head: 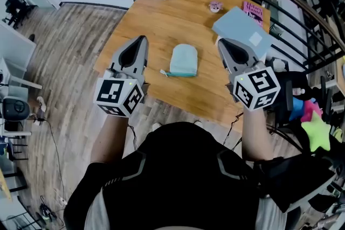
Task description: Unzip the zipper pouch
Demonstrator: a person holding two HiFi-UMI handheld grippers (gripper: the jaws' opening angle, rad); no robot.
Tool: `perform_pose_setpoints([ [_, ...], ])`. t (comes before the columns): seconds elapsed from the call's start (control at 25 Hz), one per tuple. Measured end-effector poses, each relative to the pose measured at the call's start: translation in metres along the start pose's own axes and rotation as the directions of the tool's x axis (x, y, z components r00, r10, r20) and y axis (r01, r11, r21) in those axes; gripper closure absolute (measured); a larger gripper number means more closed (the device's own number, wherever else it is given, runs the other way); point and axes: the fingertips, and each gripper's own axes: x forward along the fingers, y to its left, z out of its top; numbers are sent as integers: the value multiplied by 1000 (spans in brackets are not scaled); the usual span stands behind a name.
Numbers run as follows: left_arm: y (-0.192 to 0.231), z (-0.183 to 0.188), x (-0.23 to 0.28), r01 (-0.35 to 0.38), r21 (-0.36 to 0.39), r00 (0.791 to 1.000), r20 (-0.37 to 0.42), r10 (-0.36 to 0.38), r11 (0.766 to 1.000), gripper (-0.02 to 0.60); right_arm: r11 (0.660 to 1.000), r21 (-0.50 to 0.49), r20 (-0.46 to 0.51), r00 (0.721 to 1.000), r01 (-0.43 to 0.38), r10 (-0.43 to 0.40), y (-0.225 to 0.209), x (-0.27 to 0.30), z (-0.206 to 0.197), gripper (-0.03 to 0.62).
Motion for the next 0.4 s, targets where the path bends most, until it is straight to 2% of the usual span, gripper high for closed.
perform_pose_setpoints([
  [0.4,0,-5,1,-26,17,999,-18,26,1000,552,1000,18,0,1000,-3,3,-6,3,-5,586],
])
